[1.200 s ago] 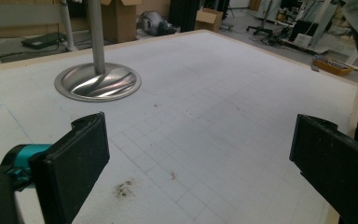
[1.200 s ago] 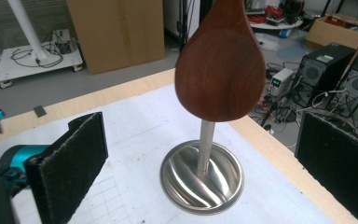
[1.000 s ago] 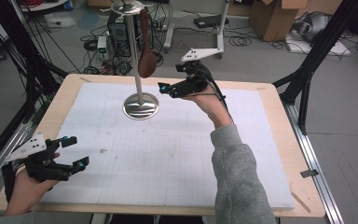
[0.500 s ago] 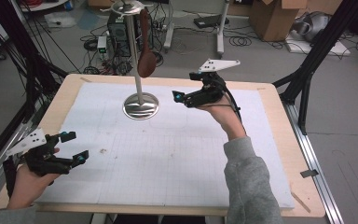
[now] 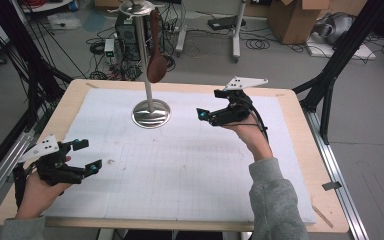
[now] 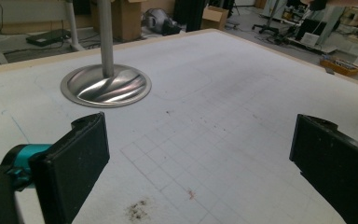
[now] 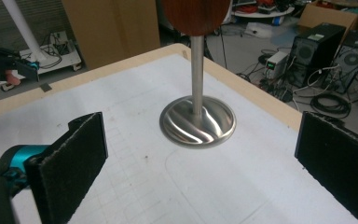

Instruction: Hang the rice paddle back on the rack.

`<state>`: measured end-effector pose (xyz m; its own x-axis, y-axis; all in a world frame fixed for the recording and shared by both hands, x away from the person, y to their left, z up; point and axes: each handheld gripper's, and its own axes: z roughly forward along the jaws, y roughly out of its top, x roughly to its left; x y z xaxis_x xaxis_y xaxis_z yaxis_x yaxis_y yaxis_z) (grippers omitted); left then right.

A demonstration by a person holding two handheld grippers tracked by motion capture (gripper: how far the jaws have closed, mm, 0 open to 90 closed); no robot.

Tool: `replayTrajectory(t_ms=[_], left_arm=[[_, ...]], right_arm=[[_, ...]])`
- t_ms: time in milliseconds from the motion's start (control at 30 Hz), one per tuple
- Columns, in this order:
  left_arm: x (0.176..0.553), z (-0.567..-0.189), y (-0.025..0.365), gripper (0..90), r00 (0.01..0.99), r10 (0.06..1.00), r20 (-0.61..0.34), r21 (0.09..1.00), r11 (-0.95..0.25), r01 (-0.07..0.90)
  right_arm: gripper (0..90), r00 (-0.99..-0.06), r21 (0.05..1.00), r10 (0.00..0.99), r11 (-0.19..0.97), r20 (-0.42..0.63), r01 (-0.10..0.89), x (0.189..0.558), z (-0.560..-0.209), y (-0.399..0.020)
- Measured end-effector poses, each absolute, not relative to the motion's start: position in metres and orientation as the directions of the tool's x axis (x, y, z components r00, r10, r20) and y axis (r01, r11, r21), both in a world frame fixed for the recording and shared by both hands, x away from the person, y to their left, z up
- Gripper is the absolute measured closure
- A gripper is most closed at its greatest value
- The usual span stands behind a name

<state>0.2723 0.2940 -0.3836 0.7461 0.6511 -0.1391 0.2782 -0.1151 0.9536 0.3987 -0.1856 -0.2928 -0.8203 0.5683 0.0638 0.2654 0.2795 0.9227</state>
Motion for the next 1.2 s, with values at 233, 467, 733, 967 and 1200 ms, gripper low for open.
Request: replayTrajectory(t_ms=[233,467,733,967,1200], left_arm=[[0.273,-0.385,0.292,5.1,0.747,0.65,-0.141,0.952,-0.117,0.282],[0.273,-0.384,0.288,5.1,0.749,0.651,-0.127,0.95,-0.138,0.281],[0.273,-0.385,0.287,5.1,0.75,0.649,-0.124,0.949,-0.143,0.281],[0.272,-0.385,0.287,5.1,0.748,0.651,-0.126,0.949,-0.142,0.283],[0.272,-0.385,0.287,5.1,0.748,0.652,-0.124,0.948,-0.145,0.283]], right_arm=[[1.2,-0.811,0.924,0.58,0.268,0.07,0.272,0.393,-0.3,-0.198],[1.2,-0.804,0.93,0.589,0.245,0.082,0.275,0.386,-0.31,-0.209],[1.2,-0.792,0.933,0.605,0.233,0.081,0.273,0.38,-0.316,-0.217],[1.2,-0.781,0.932,0.617,0.222,0.092,0.285,0.375,-0.326,-0.226],[1.2,-0.762,0.932,0.64,0.208,0.1,0.297,0.373,-0.342,-0.231]])
